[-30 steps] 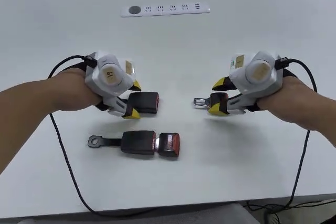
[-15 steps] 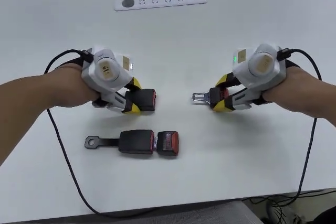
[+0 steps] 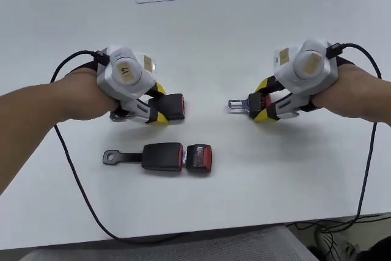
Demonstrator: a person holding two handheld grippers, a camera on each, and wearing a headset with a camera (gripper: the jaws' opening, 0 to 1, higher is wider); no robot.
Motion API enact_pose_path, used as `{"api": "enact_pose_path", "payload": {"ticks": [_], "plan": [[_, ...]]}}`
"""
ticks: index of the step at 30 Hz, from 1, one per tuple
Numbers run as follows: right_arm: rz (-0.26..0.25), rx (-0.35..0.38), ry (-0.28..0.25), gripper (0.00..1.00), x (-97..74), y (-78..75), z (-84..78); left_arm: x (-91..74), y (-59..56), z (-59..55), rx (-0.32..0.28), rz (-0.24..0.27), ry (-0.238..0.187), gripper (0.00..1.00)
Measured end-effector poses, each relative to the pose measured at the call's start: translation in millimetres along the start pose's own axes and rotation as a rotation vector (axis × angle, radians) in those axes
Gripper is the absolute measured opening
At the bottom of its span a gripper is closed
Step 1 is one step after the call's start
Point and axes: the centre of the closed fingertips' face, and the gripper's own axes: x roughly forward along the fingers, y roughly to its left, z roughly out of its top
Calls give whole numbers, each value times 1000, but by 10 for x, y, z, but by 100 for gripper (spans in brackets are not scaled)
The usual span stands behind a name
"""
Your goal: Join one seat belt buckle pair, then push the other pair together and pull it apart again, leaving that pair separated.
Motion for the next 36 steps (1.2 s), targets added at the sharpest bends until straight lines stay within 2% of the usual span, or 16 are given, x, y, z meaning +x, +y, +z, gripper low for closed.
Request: {"api": "enact_pose_path", "payload": {"ticks": [5,11,17,19,29,36], "plan": [[-17,18,-3,33,29,-34,10,-5,-14,15,1,-3,3,34],[-21,25,-24,33,99,-13,112,-5,-18,21,12,-2,-10,34],[-15,28,-39,33,192,11,269,5,-2,13,24,-10,-15,34],[-11,22,-44,33,229,63,343,11,8,7,28,-14,-15,34],[-21,-2,-68,33,499,138,713,18,21,-3,26,-17,-15,34],[-26,-13,-75,33,538,143,800,29,40,-18,31,-24,-16,34]]}}
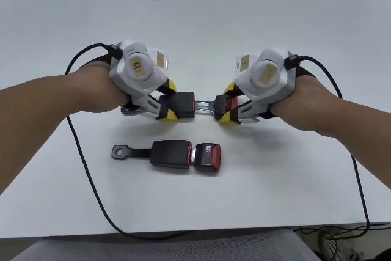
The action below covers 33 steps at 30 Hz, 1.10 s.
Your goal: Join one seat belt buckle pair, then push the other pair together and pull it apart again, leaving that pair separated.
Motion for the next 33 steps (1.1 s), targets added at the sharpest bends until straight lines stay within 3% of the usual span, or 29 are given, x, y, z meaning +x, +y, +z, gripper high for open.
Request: {"api": "enact_pose_path", "payload": {"ticks": [5,11,22,33], "plan": [[-12,-37,18,33,-17,17,21,7,11,-12,1,-2,7,34],[-2,-39,2,33,19,-10,62,10,13,-14,10,-1,12,34],[20,6,-45,32,59,4,119,22,20,-11,22,-21,5,33],[32,3,-40,32,108,-2,142,12,-3,0,23,-27,-21,33]]}}
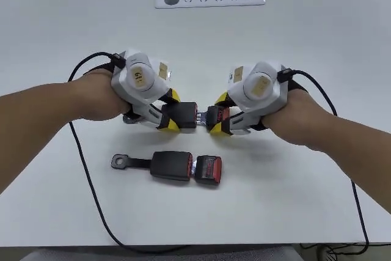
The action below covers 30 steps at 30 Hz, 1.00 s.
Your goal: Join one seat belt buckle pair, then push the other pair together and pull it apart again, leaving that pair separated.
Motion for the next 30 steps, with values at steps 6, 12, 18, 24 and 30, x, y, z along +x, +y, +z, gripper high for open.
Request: {"api": "enact_pose_path", "payload": {"ticks": [6,12,18,24,30], "plan": [[4,-6,-9,32,63,15,94,0,-3,8,2,-7,1,33],[4,-10,0,32,68,4,86,0,-1,7,5,-8,2,33],[5,-13,4,32,64,20,94,-1,-4,8,5,-6,-1,33],[2,-13,7,32,74,28,93,-2,-9,13,8,-9,4,33],[-3,-17,16,32,75,33,92,1,0,2,8,-9,12,33]]}}
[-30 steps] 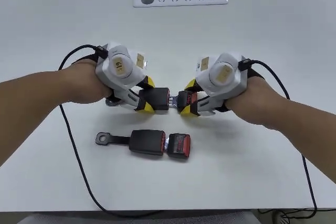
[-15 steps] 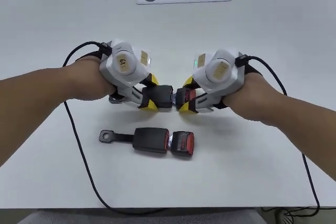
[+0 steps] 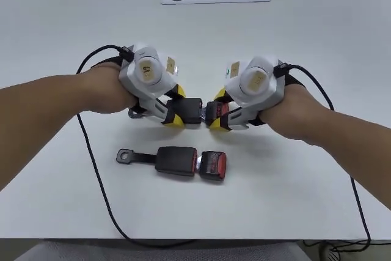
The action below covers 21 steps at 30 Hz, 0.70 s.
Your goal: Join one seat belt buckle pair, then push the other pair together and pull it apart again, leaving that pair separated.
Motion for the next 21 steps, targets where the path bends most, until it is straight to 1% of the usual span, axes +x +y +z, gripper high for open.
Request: {"api": "enact_pose_path", "payload": {"ticks": [4,6,9,13,19,21], "plan": [[-3,-1,3,32,-11,0,5,-2,4,-7,-7,3,-10,33],[-6,-13,14,32,-20,4,-4,0,5,-8,-7,2,-9,33],[-6,-9,18,32,-39,-4,-37,1,4,-2,-6,1,-2,33],[-7,-18,34,33,-82,-21,-97,1,6,-9,-10,5,-5,33],[-4,-24,24,33,-111,-14,-113,3,0,1,-2,-2,-7,33],[-3,-16,15,33,-134,-19,-131,5,4,-2,-2,-4,-5,33]]}}
